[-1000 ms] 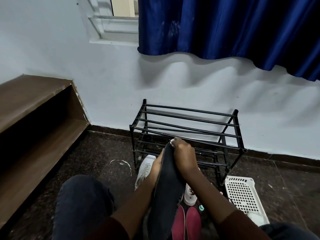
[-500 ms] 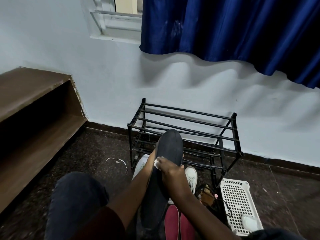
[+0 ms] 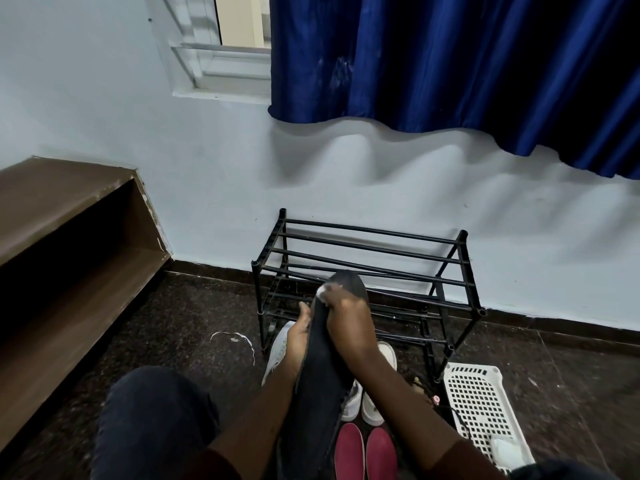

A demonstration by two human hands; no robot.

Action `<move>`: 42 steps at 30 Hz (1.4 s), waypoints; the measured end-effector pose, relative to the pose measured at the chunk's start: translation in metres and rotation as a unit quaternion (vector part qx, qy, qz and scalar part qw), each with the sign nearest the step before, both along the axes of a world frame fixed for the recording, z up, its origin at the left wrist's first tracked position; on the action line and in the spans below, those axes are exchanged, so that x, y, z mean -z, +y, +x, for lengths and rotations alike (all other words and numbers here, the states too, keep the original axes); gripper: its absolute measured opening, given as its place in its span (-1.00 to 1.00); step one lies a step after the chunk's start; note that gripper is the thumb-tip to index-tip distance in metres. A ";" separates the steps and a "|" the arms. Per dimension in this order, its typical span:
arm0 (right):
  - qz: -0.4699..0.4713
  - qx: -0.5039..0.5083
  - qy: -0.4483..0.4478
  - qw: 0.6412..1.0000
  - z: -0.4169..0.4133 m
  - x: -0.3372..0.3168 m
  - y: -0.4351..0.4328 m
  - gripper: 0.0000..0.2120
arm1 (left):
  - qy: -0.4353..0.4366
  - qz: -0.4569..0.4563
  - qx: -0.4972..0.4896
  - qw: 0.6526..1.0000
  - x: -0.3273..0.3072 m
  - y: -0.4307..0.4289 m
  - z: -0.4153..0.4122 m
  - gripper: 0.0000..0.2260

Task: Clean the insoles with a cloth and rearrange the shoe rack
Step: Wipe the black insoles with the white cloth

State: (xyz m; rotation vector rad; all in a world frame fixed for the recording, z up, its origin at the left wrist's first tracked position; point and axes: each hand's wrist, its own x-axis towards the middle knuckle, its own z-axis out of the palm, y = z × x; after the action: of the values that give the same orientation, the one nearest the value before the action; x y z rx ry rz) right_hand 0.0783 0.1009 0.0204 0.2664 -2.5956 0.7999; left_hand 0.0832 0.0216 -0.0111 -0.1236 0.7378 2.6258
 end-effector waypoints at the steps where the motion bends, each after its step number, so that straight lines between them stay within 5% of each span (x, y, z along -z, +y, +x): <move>1: -0.009 -0.013 0.010 1.000 0.011 0.000 -0.003 -0.71 | -0.022 -0.045 -0.004 0.999 0.005 -0.003 -0.005 -0.50; 8: -0.110 -0.095 0.022 0.989 0.082 0.020 -0.014 -0.79 | -0.092 -0.092 -0.010 0.991 0.008 -0.007 -0.017 -0.38; 11: -0.032 -0.088 0.063 0.994 0.061 0.027 -0.006 -0.84 | -0.073 -0.061 0.022 0.995 0.011 -0.006 -0.011 -0.33; 14: 0.064 -0.024 0.052 0.996 0.020 0.021 0.005 -0.78 | -0.021 -0.012 0.043 0.999 0.004 0.001 -0.001 -0.49; 16: 0.079 0.006 0.036 0.996 -0.004 0.012 0.011 -0.77 | 0.002 0.019 0.028 0.999 0.008 0.004 0.001 -0.38; 21: -0.040 0.057 0.031 0.997 -0.020 0.001 0.008 -0.77 | 0.007 -0.009 -0.009 1.000 0.006 0.002 0.000 -0.46; 29: -0.117 -0.082 0.059 0.988 0.071 0.019 -0.015 -0.79 | -0.093 -0.091 0.042 0.991 0.010 -0.013 -0.020 -0.10; 31: -0.108 -0.115 0.055 0.986 0.080 0.024 -0.013 -0.83 | -0.125 -0.084 0.051 0.987 0.009 -0.013 -0.019 -0.16; 34: -0.049 -0.106 0.075 0.990 0.062 0.023 -0.007 -0.81 | -0.122 -0.119 0.030 0.985 0.007 -0.008 -0.012 -0.52; 38: -0.021 -0.057 0.077 0.995 0.017 0.002 0.001 -0.80 | -0.086 -0.043 0.028 0.995 -0.005 -0.001 -0.006 -0.90; 42: -0.043 -0.029 0.065 0.997 -0.010 -0.015 0.005 -0.79 | -0.012 0.081 0.024 0.996 -0.007 0.006 -0.006 -0.50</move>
State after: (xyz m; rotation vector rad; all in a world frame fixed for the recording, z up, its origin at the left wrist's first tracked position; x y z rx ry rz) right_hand 0.0681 0.1061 0.0349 0.3558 -2.4355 0.8830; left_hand 0.0770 0.0280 -0.0045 -0.0886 0.5098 2.6214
